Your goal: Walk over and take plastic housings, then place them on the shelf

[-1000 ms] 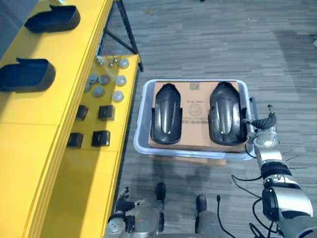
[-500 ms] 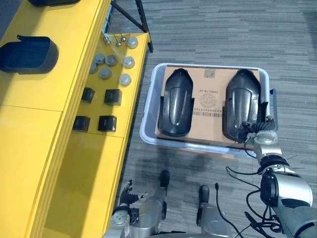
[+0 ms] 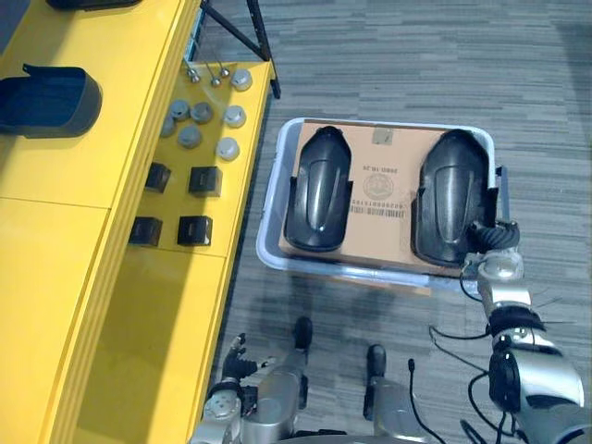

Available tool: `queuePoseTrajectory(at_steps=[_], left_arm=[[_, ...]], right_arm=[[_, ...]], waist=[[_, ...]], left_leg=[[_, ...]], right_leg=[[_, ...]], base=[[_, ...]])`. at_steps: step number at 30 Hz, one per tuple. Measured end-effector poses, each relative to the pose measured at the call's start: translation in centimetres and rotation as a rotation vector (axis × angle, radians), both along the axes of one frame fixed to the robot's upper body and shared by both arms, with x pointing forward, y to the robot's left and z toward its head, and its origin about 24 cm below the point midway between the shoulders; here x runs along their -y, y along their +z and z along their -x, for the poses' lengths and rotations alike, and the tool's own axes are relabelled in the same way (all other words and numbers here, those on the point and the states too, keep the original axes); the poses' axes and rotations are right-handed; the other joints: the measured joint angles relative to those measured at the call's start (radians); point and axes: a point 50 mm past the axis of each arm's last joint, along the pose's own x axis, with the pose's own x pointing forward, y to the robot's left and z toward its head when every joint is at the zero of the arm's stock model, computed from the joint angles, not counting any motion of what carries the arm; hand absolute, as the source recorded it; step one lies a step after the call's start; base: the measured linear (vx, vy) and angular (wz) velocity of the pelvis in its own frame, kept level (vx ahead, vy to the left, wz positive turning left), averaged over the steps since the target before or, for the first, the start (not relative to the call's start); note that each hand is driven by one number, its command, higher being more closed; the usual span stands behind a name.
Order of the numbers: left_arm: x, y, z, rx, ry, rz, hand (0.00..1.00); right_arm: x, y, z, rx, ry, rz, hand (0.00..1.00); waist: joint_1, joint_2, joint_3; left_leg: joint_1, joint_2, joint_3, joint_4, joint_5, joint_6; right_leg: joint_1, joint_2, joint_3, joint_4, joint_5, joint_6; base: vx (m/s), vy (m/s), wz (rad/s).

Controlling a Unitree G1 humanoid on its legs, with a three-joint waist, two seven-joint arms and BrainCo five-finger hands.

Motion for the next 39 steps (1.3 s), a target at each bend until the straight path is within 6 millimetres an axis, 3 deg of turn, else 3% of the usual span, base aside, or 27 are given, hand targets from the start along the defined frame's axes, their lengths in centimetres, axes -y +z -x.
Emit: queuePoseTrajectory(at_steps=[4,8,10,17,22,28,39], left_arm=[[-0.6,1.8,-0.2,0.096,0.033,0.015,0.00],[-1.3,4.7,-0.9,0.242,0.079,0.019,0.00],[-1.7,7.7,-1.6,0.390,0.121,0.029,0.00],[-1.3,15.4,-3.4,0.757,0.116,0.040,0.00],[1.6,19.1,-4.3,0.932,0.019,0.107,0.00],[5.5,20.8,-5.2,1.000,-0.135,0.201,0.00],[7.8,21.3,-5.5,1.011,-0.286,0.228,0.00]], right_arm=[[0.0,0.6,2.4,0.060,-0.048,0.059,1.00],[-0.9,1.4,3.7,0.130,-0.063,0.083,1.00],[-2.1,2.1,4.6,0.183,-0.057,0.104,1.00],[-5.8,3.5,4.8,0.255,0.050,0.169,1.00],[-9.3,4.0,4.3,0.272,0.213,0.178,1.00],[-12.7,3.9,3.8,0.279,0.366,0.179,1.00],[-15.9,3.8,3.7,0.291,0.548,0.152,1.00]], waist=[[-0.003,-0.028,-0.073],[-0.002,-0.029,-0.118],[-0.002,-0.028,-0.139],[0.001,-0.032,-0.196],[0.001,-0.032,-0.221],[-0.003,-0.034,-0.252],[-0.002,-0.047,-0.301]], left_leg=[[0.005,0.000,-0.001,0.000,-0.001,0.000],[0.007,0.001,-0.003,-0.003,-0.005,-0.005],[0.006,0.001,-0.003,-0.006,-0.006,-0.005],[0.012,-0.002,-0.003,0.000,-0.003,0.002],[0.028,-0.003,-0.012,0.000,-0.002,0.002],[0.036,-0.002,-0.006,-0.001,-0.002,0.002],[0.048,0.000,0.004,-0.001,-0.003,0.002]], right_leg=[[0.006,-0.001,-0.001,-0.001,-0.001,0.001],[0.006,0.000,0.000,-0.005,-0.002,0.002],[0.011,0.000,-0.004,-0.013,-0.003,0.001],[0.023,-0.003,-0.018,-0.016,0.000,0.001],[0.044,-0.003,-0.029,-0.017,-0.001,0.001],[0.050,-0.002,-0.028,-0.016,-0.001,0.000],[0.058,-0.001,-0.021,-0.032,0.006,0.000]], base=[[0.00,0.000,0.00],[-0.05,-0.003,-0.01],[-0.04,-0.001,0.05],[0.00,-0.003,0.04],[0.02,-0.011,0.05],[-0.04,-0.005,-0.01],[-0.02,-0.004,-0.02]])
